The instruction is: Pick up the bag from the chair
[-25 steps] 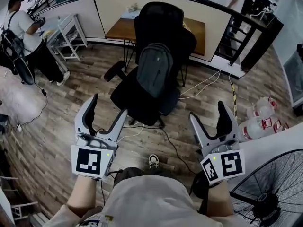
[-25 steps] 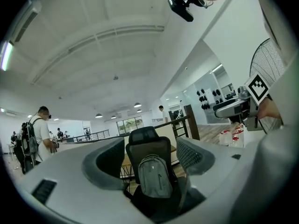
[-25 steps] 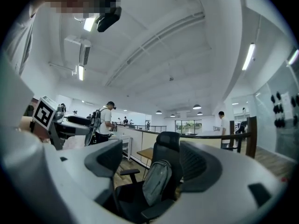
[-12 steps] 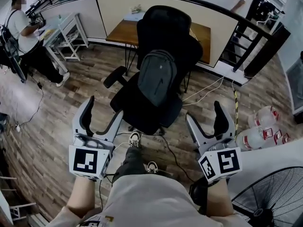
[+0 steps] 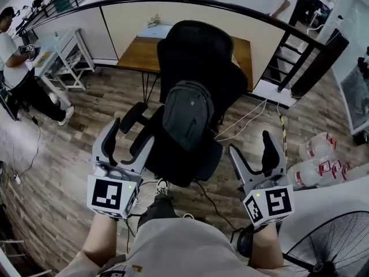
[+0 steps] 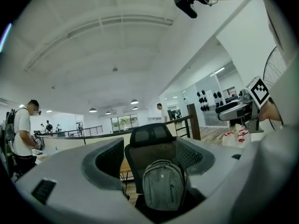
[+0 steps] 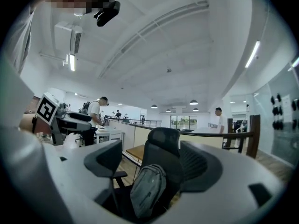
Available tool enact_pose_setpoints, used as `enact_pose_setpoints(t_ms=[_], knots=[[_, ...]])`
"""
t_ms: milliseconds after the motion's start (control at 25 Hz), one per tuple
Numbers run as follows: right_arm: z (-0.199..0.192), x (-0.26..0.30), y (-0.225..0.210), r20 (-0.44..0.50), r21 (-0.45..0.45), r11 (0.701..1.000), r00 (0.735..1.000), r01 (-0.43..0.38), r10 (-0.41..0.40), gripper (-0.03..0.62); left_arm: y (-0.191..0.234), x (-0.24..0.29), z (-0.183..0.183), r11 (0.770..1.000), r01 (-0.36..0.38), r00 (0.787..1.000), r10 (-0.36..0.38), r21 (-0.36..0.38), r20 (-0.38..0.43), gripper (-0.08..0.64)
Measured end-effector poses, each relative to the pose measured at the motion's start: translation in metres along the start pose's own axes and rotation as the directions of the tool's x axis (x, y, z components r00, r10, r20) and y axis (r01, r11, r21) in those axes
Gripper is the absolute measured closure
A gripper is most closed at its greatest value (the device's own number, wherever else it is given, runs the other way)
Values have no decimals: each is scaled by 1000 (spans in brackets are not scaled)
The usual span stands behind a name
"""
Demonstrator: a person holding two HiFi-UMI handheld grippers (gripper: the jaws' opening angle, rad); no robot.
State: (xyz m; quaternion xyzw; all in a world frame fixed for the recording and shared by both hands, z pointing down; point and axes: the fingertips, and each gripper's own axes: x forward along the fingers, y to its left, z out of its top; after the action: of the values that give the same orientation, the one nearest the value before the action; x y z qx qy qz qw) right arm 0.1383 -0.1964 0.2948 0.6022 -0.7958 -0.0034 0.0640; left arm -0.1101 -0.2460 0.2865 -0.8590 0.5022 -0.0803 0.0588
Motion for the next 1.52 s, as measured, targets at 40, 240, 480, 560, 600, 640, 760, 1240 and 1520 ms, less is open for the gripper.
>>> enact_pose_setpoints(t_ms=[40, 240, 480, 560, 600, 640, 760, 1240, 1520], knots=[[1, 11, -2, -6, 2, 1000, 1000, 14, -14, 209, 9, 12, 0, 1000, 17, 1000, -17, -7, -2, 216], [18, 74, 2, -15, 4, 997, 997, 81, -81, 209, 63, 68, 3, 995, 101, 995, -101, 2, 6, 216], [27, 142, 16, -22, -7, 991, 991, 130, -131, 207, 113, 124, -2, 983, 181, 983, -181, 3, 29, 216], [28, 158, 19, -22, -3, 989, 988, 150, -150, 206, 125, 139, -6, 979, 204, 979, -204, 2, 27, 216], [29, 163, 20, -23, -1, 987, 986, 162, -162, 206, 129, 145, -7, 976, 217, 976, -217, 6, 25, 216], [29, 167, 20, -25, 2, 984, 984, 176, -176, 206, 131, 152, -7, 973, 231, 973, -232, 11, 24, 216], [26, 173, 18, -37, 10, 978, 977, 208, -208, 206, 133, 166, -11, 963, 270, 962, -270, 20, 24, 216], [20, 181, -11, -57, 24, 975, 974, 222, -221, 201, 116, 201, -11, 940, 340, 940, -340, 14, 41, 216], [-11, 223, -48, -101, 62, 978, 976, 201, -194, 190, 100, 267, -23, 899, 431, 901, -434, 80, 24, 216]])
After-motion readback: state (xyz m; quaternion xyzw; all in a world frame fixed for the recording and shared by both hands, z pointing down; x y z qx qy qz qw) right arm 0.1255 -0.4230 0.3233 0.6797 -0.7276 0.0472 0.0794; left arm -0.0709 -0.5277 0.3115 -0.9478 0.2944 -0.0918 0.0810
